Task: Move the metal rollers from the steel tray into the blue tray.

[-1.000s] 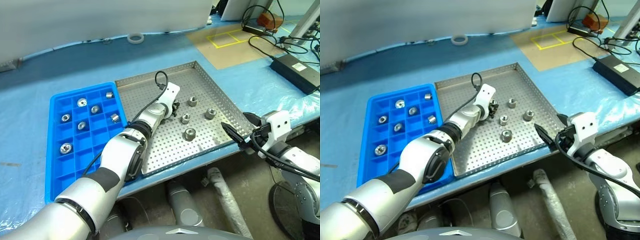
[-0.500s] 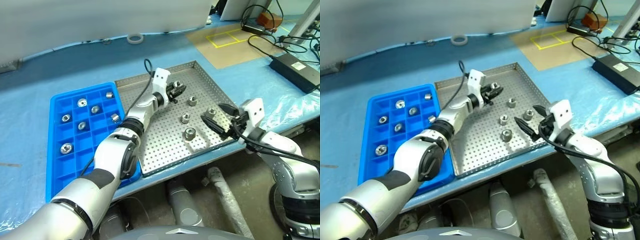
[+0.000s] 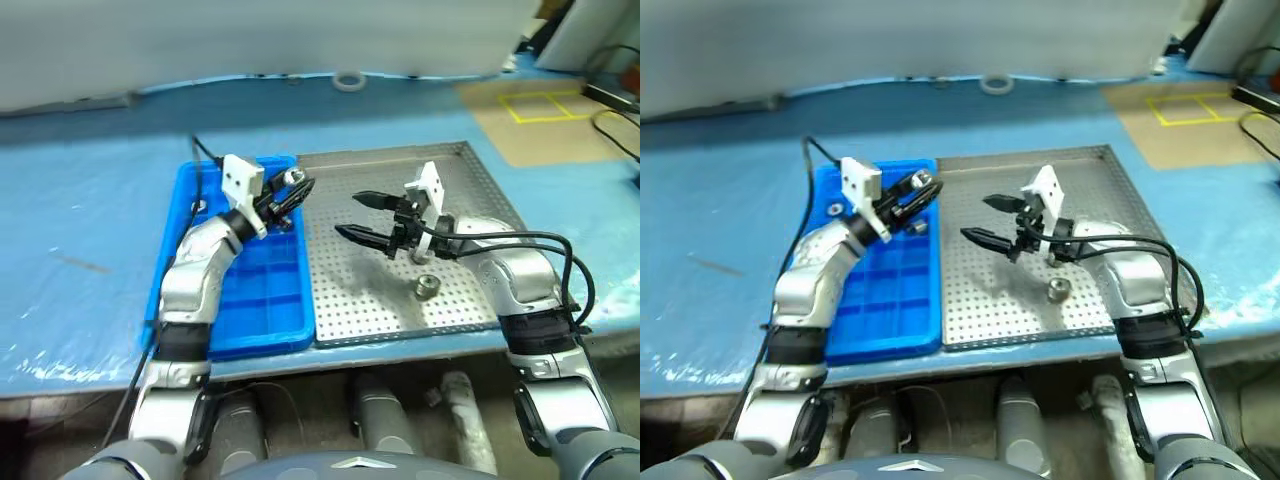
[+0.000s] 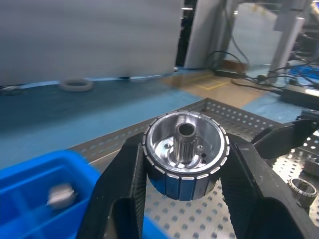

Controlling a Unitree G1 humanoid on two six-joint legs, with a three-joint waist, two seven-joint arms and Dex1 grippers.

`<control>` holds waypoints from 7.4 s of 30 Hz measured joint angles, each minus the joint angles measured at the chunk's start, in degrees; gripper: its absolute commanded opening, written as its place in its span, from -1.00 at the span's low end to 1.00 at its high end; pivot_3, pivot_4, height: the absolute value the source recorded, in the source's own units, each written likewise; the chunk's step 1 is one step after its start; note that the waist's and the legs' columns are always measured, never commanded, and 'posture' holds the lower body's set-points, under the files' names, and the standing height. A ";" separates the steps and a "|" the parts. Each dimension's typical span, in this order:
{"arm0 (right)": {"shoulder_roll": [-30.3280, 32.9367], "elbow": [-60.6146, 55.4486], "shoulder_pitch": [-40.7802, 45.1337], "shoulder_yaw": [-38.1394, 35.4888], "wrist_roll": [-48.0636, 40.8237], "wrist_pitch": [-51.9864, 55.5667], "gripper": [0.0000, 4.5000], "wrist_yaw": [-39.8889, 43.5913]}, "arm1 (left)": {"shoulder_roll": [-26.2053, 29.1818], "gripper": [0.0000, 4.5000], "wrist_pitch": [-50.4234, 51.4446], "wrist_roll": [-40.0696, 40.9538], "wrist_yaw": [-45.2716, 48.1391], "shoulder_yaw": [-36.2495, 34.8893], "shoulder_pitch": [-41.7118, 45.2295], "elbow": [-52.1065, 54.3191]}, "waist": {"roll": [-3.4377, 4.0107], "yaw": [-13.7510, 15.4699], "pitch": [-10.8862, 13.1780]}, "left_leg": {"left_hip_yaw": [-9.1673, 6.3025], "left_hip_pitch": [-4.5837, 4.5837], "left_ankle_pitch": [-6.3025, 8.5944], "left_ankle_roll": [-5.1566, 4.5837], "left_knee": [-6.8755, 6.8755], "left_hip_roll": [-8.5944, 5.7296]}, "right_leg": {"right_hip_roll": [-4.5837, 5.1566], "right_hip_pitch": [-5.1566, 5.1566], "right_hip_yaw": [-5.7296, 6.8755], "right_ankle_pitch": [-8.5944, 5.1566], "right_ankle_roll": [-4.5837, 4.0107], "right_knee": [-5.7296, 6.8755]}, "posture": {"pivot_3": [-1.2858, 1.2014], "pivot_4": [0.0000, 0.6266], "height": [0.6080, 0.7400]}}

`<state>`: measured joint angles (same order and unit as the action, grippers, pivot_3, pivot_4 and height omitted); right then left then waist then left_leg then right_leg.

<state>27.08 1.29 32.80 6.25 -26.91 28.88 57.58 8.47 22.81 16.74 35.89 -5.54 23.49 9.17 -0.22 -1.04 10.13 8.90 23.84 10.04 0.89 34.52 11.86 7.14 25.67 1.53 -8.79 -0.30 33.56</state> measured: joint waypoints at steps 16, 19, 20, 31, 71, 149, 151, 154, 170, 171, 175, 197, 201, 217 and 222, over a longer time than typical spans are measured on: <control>-6.45 14.19 7.22 5.83 4.83 -6.62 1.00 11.75 | 3.87 -0.25 7.79 -2.62 -18.28 -1.31 -34.79 29.97 | -0.05 6.01 0.01 | -0.12 -0.59 -0.64 1.06 -1.47 0.13 | -0.35 -0.09 -0.03 -0.30 0.49 -0.12 | 0.19 -0.52 1.00; -6.98 15.39 7.33 5.87 5.64 -7.28 1.00 12.48 | 3.78 -0.25 7.98 -3.50 -20.30 -1.26 -36.85 30.10 | -0.05 6.65 0.01 | -0.16 -0.57 -0.76 1.27 -1.51 0.56 | -0.78 -0.05 -0.03 -0.34 0.44 -0.16 | 0.20 -0.52 1.00; -7.28 15.82 7.48 5.95 5.83 -7.44 1.00 12.65 | 3.50 -0.25 8.30 -3.94 -21.31 -1.18 -37.32 30.27 | -0.04 6.73 0.01 | -0.15 -0.58 -0.78 1.30 -1.51 0.66 | -0.87 -0.05 -0.03 -0.35 0.42 -0.15 | 0.20 -0.52 1.00; -7.48 16.27 7.90 5.92 7.48 -8.60 1.00 13.39 | 0.74 -0.25 8.21 -6.59 -27.56 -0.02 -42.74 33.21 | 0.03 6.75 -0.03 | -0.07 -0.69 -0.80 1.36 -1.62 0.82 | -1.00 -0.02 -0.04 -0.42 0.30 -0.16 | 0.18 -0.52 1.00; 1.95 -8.71 -9.97 -10.61 1.15 3.48 1.00 -5.14 | 9.22 0.73 9.93 17.62 4.63 9.82 10.72 -5.94 | 0.16 0.52 -0.24 | 0.38 -1.06 -1.63 1.25 -1.77 0.36 | -0.97 -0.34 -0.38 -0.29 0.55 -0.38 | -0.27 -0.52 1.00; 6.27 -8.74 -7.13 -5.25 -4.05 5.78 1.00 -3.20 | 2.65 -0.24 3.41 -8.94 2.75 6.85 8.27 -12.95 | 0.25 -7.67 -0.32 | 0.46 -0.01 -0.33 -0.67 -0.33 0.02 | 0.15 -0.57 0.46 -0.12 0.64 -0.66 | -0.09 -0.52 1.00; 5.37 -5.42 -4.65 -3.22 -2.99 4.22 1.00 -1.05 | 4.02 -0.24 5.77 -8.68 1.03 6.13 4.79 -7.71 | 0.27 -5.01 -0.31 | 0.48 -0.04 -0.30 -0.42 -0.34 0.02 | 0.14 -0.56 0.40 -0.10 0.61 -0.64 | -0.04 -0.52 1.00; 4.25 -0.78 -1.92 -0.62 -1.28 2.15 1.00 2.02 | 4.71 -0.24 9.12 -7.22 -2.38 3.82 0.10 -0.38 | 0.27 -1.05 -0.31 | 0.57 -0.11 -0.32 -0.37 -0.40 0.01 | 0.13 -0.56 0.12 -0.09 0.58 -0.62 | 0.00 -0.52 1.00; -0.71 11.60 4.62 3.53 4.45 -4.17 1.00 10.13 | 6.10 -0.24 21.17 -2.35 -15.17 0.55 -19.81 26.10 | 0.24 5.05 -0.30 | 0.70 -0.51 -0.76 0.38 -1.40 0.09 | 0.02 -0.48 -0.11 -0.16 0.55 -0.60 | 0.09 -0.52 1.00; -0.80 11.64 4.63 3.53 4.54 -4.29 1.00 10.18 | 6.61 -0.24 21.38 -2.57 -15.46 0.62 -20.65 26.09 | 0.24 5.06 -0.30 | 0.67 -0.52 -0.82 0.47 -1.48 0.19 | -0.03 -0.46 -0.09 -0.17 0.57 -0.60 | 0.09 -0.52 1.00; -1.21 11.72 4.62 3.53 5.19 -4.64 1.00 10.22 | 7.19 -0.24 21.39 -3.11 -16.95 0.82 -22.14 25.52 | 0.24 5.06 -0.30 | 0.65 -0.51 -0.91 0.62 -1.57 0.46 | -0.32 -0.38 -0.07 -0.16 0.55 -0.60 | 0.08 -0.52 1.00; 0.28 11.54 3.02 2.36 6.42 -4.80 1.00 9.40 | 8.46 0.99 16.78 -0.44 -15.03 1.49 -18.85 20.34 | 0.24 5.04 -0.30 | 0.67 -0.62 -1.03 0.87 -1.57 0.89 | -0.84 -0.39 -0.12 -0.12 0.35 -0.59 | 0.04 -0.52 1.00; 2.79 10.25 1.25 0.57 6.37 -3.55 1.00 8.44 | 9.55 0.99 13.55 3.42 -9.45 1.23 -14.13 17.17 | 0.25 4.98 -0.30 | 0.69 -0.66 -1.05 0.89 -1.57 0.89 | -0.86 -0.39 -0.16 -0.10 0.31 -0.54 | -0.04 -0.52 1.00; 19.17 -5.26 -18.27 -3.40 7.49 4.49 1.00 4.00 | 13.09 0.99 1.95 7.74 16.92 10.77 1.01 -0.39 | 0.29 1.65 -0.33 | 1.06 -0.92 -1.04 0.86 -1.57 0.90 | -0.87 -0.38 -0.48 -0.12 0.36 -0.48 | -0.24 -0.52 1.00; 20.40 -8.20 -22.27 -4.56 7.74 5.69 1.00 1.40 | 12.09 0.99 -0.58 7.07 19.10 12.73 2.07 -4.42 | 0.29 -0.31 -0.33 | 1.11 -0.98 -1.03 0.86 -1.56 0.91 | -0.94 -0.34 -0.46 -0.32 0.68 -0.49 | -0.25 -0.52 1.00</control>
<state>47.48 -6.91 10.53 1.68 -19.17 34.57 58.97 20.56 22.23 23.81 54.99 7.19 25.56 4.76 0.07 -1.35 9.80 10.00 22.86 9.01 1.75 32.96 12.77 6.21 25.33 1.07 -9.11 0.38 33.07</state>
